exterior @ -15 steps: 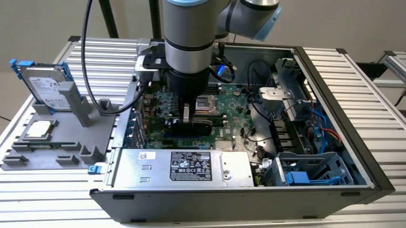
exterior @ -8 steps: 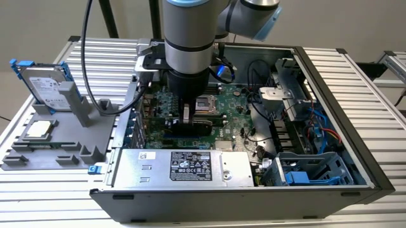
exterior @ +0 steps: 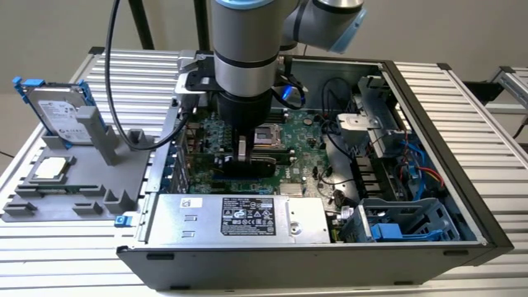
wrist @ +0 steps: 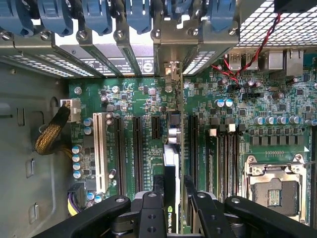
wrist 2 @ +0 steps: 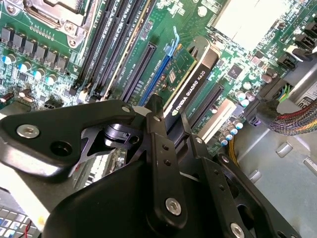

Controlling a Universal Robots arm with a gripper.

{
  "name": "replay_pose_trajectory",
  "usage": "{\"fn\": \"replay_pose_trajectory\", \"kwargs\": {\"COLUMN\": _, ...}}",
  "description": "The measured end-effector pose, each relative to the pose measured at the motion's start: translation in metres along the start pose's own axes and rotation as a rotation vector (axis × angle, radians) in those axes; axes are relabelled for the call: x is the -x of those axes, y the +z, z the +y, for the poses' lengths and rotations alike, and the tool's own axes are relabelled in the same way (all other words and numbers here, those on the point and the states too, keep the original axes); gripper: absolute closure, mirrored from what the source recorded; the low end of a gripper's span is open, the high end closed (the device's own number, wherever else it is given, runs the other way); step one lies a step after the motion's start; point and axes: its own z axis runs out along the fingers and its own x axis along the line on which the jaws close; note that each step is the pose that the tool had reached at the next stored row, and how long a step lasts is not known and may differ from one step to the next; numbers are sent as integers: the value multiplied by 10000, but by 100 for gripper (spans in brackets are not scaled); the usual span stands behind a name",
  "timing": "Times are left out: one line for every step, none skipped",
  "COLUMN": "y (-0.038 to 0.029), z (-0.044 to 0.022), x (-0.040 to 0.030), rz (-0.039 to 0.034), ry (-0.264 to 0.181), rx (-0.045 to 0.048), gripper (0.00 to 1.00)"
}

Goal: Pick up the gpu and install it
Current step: 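Insert the gpu into the slot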

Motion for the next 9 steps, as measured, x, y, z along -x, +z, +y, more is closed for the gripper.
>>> {"fn": "replay_pose_trajectory", "kwargs": {"y": 1, "z": 2, "x": 0, "rz": 1, "ry": 0, "rx": 0, "gripper": 100}}
{"fn": "replay_pose_trajectory", "kwargs": {"y": 2, "z": 4, "x": -1, "rz": 2, "ry": 1, "rx": 0, "gripper": 100}}
{"fn": "replay_pose_trajectory", "kwargs": {"y": 4, "z": 6, "x": -1, "rz": 1, "ry": 1, "rx": 1, "gripper": 100}}
{"fn": "replay_pose_trajectory", "kwargs": {"y": 7, "z": 9, "x": -1, "rz": 0, "ry": 0, "rx": 0, "gripper": 100}}
{"fn": "replay_pose_trajectory", "kwargs": {"y": 8, "z": 10, "x": -1, "rz": 0, "ry": 1, "rx": 0, "gripper": 100}}
{"fn": "replay_pose_trajectory", "kwargs": {"y": 10, "z": 10, "x": -1, "rz": 1, "ry": 0, "rx": 0, "gripper": 100}}
{"fn": "replay_pose_trajectory", "kwargs": {"y": 13, "z": 11, "x": -1, "rz": 1, "ry": -1, "rx": 1, "gripper": 100}}
{"fn": "replay_pose_trajectory", "kwargs": {"y": 18, "z": 12, "x": -1, "rz": 1, "ry": 1, "rx": 0, "gripper": 100}}
{"fn": "replay_pose_trajectory", "kwargs": {"y": 23, "z": 12, "x": -1, "rz": -1, "ry": 1, "rx": -1, "gripper": 100}}
